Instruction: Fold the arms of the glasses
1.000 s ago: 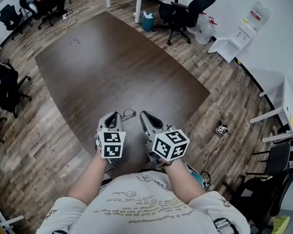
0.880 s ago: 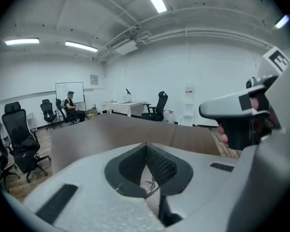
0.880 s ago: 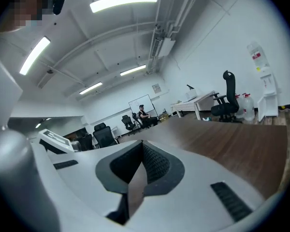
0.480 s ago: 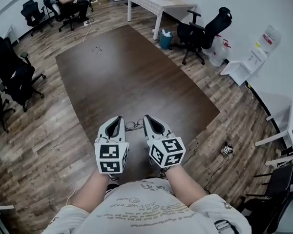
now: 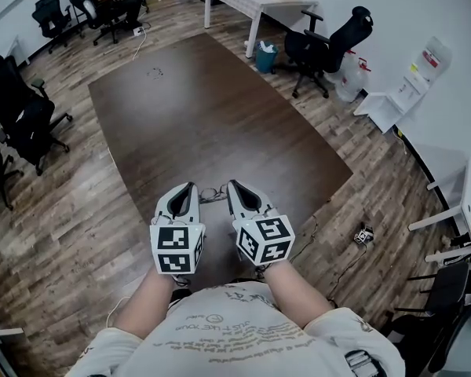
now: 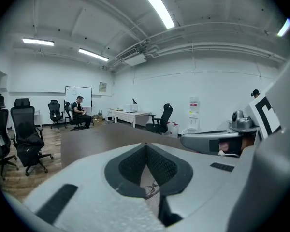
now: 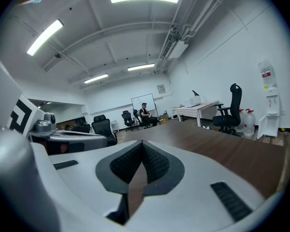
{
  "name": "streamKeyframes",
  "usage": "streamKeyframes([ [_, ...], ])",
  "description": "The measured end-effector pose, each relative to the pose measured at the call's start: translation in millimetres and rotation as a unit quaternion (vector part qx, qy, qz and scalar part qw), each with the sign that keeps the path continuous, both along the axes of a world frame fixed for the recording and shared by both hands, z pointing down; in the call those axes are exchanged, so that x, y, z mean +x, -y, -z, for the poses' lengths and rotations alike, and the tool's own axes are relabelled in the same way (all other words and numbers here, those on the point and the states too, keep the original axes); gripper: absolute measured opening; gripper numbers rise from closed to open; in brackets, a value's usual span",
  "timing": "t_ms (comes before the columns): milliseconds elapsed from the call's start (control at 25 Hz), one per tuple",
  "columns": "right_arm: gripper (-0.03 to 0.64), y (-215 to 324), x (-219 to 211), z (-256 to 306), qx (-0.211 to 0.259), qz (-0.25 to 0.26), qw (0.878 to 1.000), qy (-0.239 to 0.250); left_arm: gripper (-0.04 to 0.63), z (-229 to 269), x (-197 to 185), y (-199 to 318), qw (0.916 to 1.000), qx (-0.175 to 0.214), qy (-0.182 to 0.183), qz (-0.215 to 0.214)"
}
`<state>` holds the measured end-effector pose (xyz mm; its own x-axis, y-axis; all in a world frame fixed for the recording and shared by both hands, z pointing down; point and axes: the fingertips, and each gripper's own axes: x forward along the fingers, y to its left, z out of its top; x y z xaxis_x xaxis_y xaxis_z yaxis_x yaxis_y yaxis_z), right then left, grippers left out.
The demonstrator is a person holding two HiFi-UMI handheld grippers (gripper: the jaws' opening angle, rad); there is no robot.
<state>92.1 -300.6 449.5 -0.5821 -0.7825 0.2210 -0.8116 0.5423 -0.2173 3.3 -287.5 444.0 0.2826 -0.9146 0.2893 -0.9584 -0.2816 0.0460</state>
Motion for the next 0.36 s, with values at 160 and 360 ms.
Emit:
streamKeyframes([
  [160,0.012,0.8,1.7,-1.6,-0.002,-0.005,1.0,-0.001,0.015,-0.9,2.2,2.3,1.0,-0.002,0.0,-0.006],
  [360,0.012,4.8,9.5,-3.9,-0.006,-0.007,1.0,-0.001,0.015,-3.7,10.5,5.9,0.9999,-0.006,0.003,-0.011],
])
